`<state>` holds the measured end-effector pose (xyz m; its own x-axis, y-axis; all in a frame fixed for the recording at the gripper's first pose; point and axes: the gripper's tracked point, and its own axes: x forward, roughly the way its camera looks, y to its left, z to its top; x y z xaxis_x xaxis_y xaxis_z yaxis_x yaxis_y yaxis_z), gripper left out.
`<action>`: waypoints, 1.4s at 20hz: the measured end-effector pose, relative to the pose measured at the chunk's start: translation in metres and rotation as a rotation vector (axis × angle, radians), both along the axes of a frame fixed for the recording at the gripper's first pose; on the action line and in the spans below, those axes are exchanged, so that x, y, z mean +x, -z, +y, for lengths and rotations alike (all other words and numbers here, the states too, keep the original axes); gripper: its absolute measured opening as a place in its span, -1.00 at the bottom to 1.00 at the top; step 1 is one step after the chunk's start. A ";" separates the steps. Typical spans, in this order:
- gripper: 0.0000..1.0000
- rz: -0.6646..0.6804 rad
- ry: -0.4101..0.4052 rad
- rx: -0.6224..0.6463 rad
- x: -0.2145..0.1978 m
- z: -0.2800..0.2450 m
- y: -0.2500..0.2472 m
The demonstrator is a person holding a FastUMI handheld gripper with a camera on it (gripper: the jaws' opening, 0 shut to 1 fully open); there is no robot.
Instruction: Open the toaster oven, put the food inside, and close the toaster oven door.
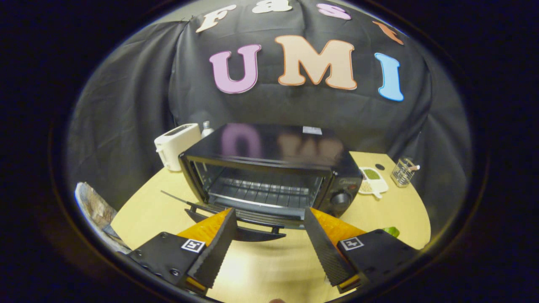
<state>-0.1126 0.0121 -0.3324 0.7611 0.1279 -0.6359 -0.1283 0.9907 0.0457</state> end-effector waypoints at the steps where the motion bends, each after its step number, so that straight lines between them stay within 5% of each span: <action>1: 1.00 0.016 -0.010 -0.004 -0.008 0.001 0.005; 17: 1.00 0.317 -0.030 0.005 -0.083 0.011 0.105; 23: 1.00 0.298 -0.025 0.033 -0.071 0.010 0.102; 28: 0.98 0.184 0.074 0.067 -0.034 -0.026 0.067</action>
